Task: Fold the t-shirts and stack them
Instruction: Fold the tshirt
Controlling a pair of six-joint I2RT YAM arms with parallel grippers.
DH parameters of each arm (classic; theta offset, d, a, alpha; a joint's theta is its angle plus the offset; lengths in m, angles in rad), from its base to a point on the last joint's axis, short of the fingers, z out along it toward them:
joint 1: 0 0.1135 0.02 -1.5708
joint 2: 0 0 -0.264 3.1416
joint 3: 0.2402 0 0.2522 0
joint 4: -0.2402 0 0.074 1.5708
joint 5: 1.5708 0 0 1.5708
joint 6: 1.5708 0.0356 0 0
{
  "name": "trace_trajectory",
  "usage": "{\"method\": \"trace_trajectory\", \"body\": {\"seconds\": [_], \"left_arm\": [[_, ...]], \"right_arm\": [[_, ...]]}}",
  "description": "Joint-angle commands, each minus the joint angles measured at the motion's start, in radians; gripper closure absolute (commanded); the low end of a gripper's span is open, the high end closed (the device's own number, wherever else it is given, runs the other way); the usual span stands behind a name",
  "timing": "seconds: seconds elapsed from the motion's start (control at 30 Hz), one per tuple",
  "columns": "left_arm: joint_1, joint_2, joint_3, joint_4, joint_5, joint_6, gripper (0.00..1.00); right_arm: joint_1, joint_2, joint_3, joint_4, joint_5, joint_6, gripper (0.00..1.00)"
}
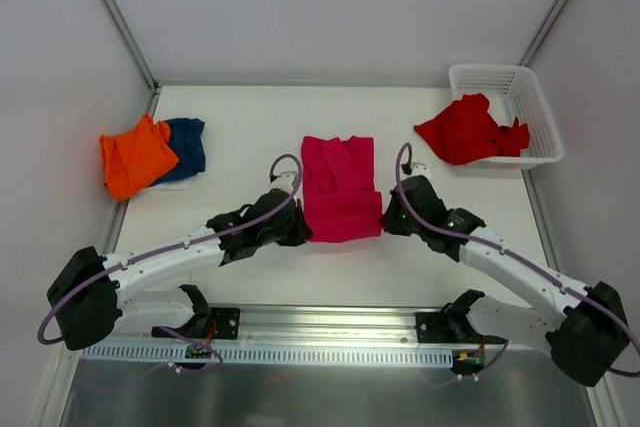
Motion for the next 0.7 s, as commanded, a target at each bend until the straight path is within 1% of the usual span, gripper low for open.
{"method": "trace_trajectory", "body": {"seconds": [0.0, 0.03, 0.2, 0.3, 0.5, 0.67], "left_arm": [[0.035, 0.048, 0.083, -0.067, -0.097, 0.069, 1.0], [0.06, 0.072, 0.103, -0.067, -0.099, 0.072, 1.0], [0.132, 0.149, 0.173, -0.065, -0.105, 0.121, 1.0], [0.181, 0.215, 0.245, -0.061, -0.096, 0.17, 1.0], [0.281, 0.403, 0.422, -0.047, -0.034, 0.241, 1.0], [0.335, 0.562, 0.603, -0.044, 0.041, 0.29, 1.0]], "right_arm": [[-0.026, 0.1, 0.122, 0.017, 0.089, -0.107, 1.0], [-0.032, 0.123, 0.171, 0.019, 0.089, -0.116, 1.0], [-0.101, 0.255, 0.288, 0.054, 0.055, -0.182, 1.0], [-0.13, 0.348, 0.37, 0.055, 0.041, -0.206, 1.0], [-0.19, 0.534, 0.544, 0.065, -0.018, -0.257, 1.0], [-0.235, 0.663, 0.682, 0.063, -0.046, -0.291, 1.0]]}}
